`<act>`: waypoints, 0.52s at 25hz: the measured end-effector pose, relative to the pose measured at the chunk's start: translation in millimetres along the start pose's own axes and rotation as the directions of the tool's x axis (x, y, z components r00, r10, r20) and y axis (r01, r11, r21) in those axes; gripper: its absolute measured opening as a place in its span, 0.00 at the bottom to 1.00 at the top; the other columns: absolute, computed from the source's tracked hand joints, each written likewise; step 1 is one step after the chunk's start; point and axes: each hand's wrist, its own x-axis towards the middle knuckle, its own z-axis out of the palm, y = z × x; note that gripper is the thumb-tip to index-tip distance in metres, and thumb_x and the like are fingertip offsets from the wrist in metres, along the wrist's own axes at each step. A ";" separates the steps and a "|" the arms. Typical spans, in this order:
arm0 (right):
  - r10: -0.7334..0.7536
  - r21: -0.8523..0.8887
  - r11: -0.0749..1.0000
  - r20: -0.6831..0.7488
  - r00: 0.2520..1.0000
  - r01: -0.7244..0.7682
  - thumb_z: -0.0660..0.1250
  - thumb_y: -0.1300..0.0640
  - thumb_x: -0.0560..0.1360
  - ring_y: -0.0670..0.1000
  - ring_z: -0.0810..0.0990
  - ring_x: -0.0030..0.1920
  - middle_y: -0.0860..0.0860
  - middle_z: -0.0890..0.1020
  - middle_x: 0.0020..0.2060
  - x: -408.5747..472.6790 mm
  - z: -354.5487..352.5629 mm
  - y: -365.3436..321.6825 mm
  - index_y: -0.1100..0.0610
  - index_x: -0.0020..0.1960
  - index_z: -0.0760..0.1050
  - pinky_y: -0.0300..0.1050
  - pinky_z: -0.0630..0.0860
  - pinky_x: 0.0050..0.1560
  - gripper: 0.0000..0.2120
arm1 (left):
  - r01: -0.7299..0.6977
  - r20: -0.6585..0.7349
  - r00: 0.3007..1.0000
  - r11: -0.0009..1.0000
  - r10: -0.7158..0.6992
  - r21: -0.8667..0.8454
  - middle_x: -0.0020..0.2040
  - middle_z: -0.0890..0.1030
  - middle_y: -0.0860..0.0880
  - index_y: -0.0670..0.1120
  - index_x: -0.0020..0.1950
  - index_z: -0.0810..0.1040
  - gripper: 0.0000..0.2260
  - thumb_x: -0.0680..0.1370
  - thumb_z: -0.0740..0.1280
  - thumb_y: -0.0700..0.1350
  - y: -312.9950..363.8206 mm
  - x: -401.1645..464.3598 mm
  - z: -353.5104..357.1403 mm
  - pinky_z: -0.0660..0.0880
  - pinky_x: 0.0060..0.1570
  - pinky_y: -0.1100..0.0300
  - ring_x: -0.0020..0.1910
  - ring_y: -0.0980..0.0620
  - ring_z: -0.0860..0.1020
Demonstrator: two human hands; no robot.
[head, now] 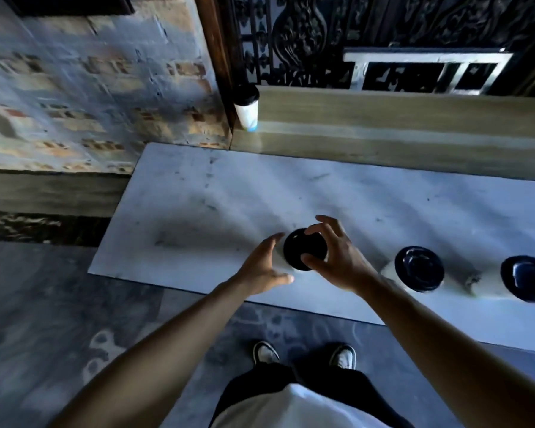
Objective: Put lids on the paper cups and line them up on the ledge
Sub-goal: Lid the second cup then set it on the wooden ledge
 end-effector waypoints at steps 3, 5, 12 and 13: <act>0.029 0.000 1.000 0.031 0.999 -0.029 0.75 0.55 0.71 0.55 0.76 0.65 0.55 0.69 0.73 -10.1 1.6 12.5 0.54 0.69 0.73 0.36 0.66 0.61 0.27 | 0.050 -0.114 0.991 0.987 -0.068 -0.151 0.62 0.80 0.54 0.55 0.71 0.71 0.37 0.64 0.78 0.48 16.9 -0.8 36.3 0.72 0.51 0.69 0.63 0.51 0.79; 0.016 0.021 1.000 0.031 0.999 -0.017 0.75 0.57 0.71 0.55 0.78 0.62 0.55 0.74 0.68 -15.0 1.3 16.4 0.55 0.69 0.74 0.34 0.67 0.57 0.27 | 0.061 -0.186 0.977 0.975 -0.102 -0.215 0.59 0.84 0.53 0.55 0.67 0.74 0.34 0.61 0.76 0.50 25.7 -1.8 49.4 0.78 0.54 0.58 0.59 0.49 0.81; 0.128 0.184 0.974 0.021 0.992 -0.130 0.67 0.47 0.70 0.50 0.83 0.51 0.48 0.82 0.57 -16.7 -28.9 13.4 0.43 0.65 0.74 0.38 0.74 0.44 0.23 | -0.014 -0.262 0.964 0.975 -0.046 -0.223 0.54 0.84 0.60 0.63 0.62 0.76 0.28 0.63 0.75 0.64 42.3 -19.4 46.0 0.77 0.52 0.63 0.54 0.65 0.81; 0.152 0.215 0.964 0.027 0.988 -0.154 0.65 0.44 0.71 0.50 0.83 0.48 0.48 0.83 0.53 -16.3 -35.6 11.1 0.42 0.63 0.74 0.37 0.76 0.41 0.21 | -0.024 -0.259 0.965 0.971 -0.040 -0.239 0.54 0.84 0.62 0.64 0.62 0.76 0.27 0.64 0.75 0.65 46.3 -24.1 43.0 0.77 0.53 0.63 0.54 0.66 0.81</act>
